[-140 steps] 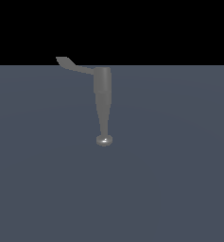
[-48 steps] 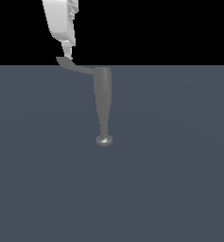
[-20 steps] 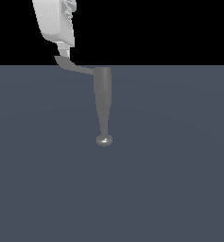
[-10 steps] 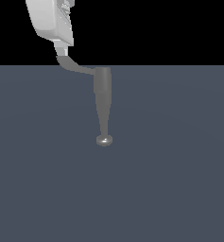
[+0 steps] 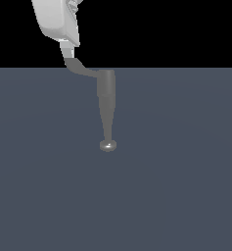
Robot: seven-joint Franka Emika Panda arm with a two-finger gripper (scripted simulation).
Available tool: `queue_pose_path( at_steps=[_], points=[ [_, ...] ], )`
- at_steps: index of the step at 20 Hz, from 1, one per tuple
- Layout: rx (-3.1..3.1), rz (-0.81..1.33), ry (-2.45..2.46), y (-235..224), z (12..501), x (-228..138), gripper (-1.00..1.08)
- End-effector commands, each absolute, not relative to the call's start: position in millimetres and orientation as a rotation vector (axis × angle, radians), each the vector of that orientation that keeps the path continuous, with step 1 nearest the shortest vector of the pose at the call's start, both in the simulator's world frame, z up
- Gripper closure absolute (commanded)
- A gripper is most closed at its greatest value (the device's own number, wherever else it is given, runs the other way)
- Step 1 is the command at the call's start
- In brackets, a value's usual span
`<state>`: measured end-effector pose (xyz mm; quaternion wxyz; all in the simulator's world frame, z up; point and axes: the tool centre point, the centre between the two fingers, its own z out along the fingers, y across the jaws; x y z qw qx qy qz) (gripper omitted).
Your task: Turn on the faucet by rotating a designated handle.
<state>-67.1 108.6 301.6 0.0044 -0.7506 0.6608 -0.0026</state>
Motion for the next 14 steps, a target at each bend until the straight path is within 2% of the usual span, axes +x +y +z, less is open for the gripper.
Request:
queue_pose_path(
  at_steps=[1, 14],
  points=[
    [-2.344, -0.005, 2.086, 94.5, 300.6, -74.3, 1.08],
    [-2.347, 0.0, 2.088, 56.3, 299.3, -107.0, 1.08]
  ],
)
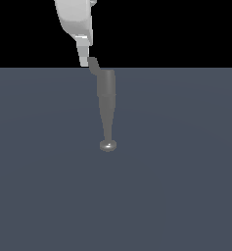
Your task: Turn on the faucet by rotating a designated handle.
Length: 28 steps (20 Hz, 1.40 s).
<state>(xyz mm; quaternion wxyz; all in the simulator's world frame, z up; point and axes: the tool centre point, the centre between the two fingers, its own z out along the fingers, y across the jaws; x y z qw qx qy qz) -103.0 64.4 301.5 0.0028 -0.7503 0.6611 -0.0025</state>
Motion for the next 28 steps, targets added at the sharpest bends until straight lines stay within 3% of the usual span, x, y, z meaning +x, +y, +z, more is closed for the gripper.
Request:
queue_pose_path(
  at_steps=[1, 16, 18, 28],
  points=[
    [-2.352, -0.008, 2.073, 64.2, 301.6, -103.0, 1.08],
    [-2.348, 0.0, 2.087, -27.9, 299.3, -94.6, 1.08],
    [-2.379, -0.006, 2.045, -5.5, 301.6, -93.9, 1.08],
    [-2.367, -0.004, 2.062, -34.7, 300.6, -65.6, 1.08]
  ],
)
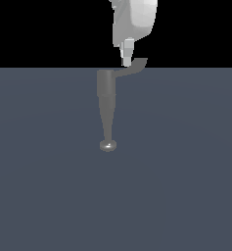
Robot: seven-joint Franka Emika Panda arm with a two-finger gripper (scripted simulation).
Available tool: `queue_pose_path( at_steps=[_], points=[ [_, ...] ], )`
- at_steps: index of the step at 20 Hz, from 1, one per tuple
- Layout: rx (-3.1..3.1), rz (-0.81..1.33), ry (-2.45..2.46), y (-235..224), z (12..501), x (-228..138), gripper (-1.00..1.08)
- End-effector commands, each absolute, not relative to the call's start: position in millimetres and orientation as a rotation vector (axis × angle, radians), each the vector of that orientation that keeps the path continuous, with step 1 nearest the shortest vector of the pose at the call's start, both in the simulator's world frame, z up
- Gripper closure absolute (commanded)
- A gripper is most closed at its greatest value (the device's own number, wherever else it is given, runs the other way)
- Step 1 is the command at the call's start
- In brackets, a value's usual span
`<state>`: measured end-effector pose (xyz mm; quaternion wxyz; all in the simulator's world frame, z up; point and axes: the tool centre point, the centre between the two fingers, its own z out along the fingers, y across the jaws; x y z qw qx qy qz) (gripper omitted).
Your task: Turn on the faucet by rotating a designated handle.
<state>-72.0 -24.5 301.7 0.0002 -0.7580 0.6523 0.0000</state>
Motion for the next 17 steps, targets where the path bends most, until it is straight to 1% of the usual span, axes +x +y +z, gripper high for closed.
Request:
queue_pose_path(
  at_steps=[1, 17],
  points=[
    [-2.366, -0.004, 2.064, -37.5, 300.5, -62.9, 1.08],
    [-2.348, 0.0, 2.087, -78.7, 299.3, -24.0, 1.08]
  ],
)
